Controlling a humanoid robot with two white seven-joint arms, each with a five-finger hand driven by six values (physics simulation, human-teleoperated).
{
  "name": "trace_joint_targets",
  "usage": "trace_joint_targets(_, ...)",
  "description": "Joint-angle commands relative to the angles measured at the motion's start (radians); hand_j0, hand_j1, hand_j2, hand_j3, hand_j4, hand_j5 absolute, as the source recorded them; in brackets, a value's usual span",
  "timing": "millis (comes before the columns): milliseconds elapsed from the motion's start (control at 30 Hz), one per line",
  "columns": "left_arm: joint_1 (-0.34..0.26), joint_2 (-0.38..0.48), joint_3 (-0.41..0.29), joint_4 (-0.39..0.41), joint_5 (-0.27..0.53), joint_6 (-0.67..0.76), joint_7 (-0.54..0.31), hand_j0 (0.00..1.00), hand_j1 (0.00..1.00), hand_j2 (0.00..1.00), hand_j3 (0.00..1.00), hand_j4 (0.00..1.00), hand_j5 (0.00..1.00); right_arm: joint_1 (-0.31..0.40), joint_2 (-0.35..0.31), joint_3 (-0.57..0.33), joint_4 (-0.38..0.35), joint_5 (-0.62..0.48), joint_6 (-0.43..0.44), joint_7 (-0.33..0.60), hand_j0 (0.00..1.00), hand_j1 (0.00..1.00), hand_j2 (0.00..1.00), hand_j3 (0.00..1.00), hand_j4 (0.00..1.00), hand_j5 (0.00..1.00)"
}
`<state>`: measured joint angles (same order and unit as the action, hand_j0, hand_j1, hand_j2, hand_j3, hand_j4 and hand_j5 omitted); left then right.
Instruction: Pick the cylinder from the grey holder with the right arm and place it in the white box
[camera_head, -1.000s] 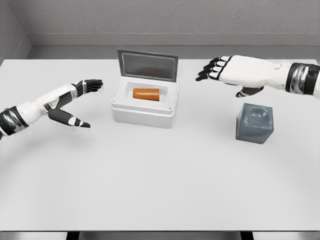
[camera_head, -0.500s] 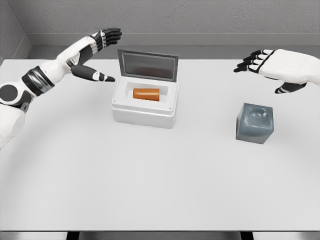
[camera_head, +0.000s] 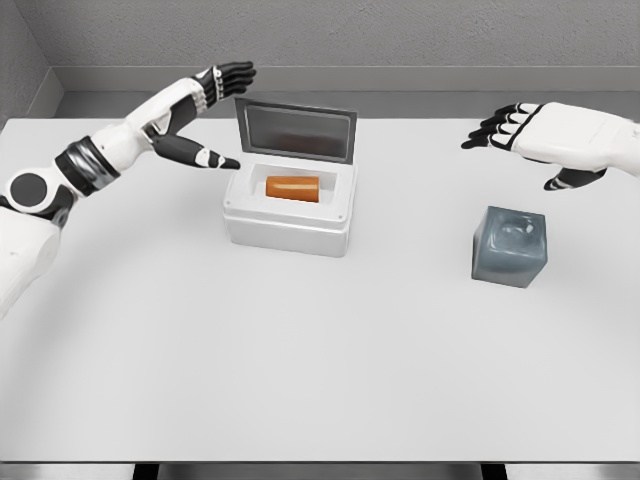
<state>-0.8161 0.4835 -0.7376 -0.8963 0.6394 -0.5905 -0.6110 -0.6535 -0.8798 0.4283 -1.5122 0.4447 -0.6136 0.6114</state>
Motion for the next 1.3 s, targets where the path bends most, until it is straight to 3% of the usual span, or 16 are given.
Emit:
trace_joint_targets(0,0.000,-0.002,0.003,-0.015,0.008,0.001,0.000,1.00,1.00,1.00,1.00,1.00,1.00,0.000,-0.001,0.000,0.000,-0.004,0.003,0.000,1.00,1.00,1.00,1.00,1.00,1.00)
trace_joint_targets(233,0.025,0.014,0.003,-0.076,0.014,0.001,0.000,1.00,1.00,1.00,1.00,1.00,1.00,-0.002,-0.001,0.001,-0.002,-0.004,0.003,0.000,1.00,1.00,1.00,1.00,1.00,1.00)
trace_joint_targets(600,0.035,0.040,0.003,-0.076,0.059,0.000,0.000,1.00,1.00,1.00,1.00,1.00,1.00,-0.002,0.001,0.009,-0.002,-0.004,0.003,0.000,1.00,1.00,1.00,1.00,1.00,1.00)
trace_joint_targets(933,-0.006,-0.029,0.004,0.109,-0.003,0.037,0.000,1.00,1.00,1.00,1.00,1.00,1.00,-0.002,0.008,0.009,-0.002,-0.004,0.003,0.000,1.00,1.00,1.00,1.00,1.00,1.00)
trace_joint_targets(1267,-0.005,-0.031,0.004,0.096,0.000,0.023,0.000,1.00,1.00,1.00,1.00,1.00,1.00,-0.002,0.030,0.010,-0.002,-0.003,0.003,0.000,1.00,1.00,1.00,1.00,1.00,1.00)
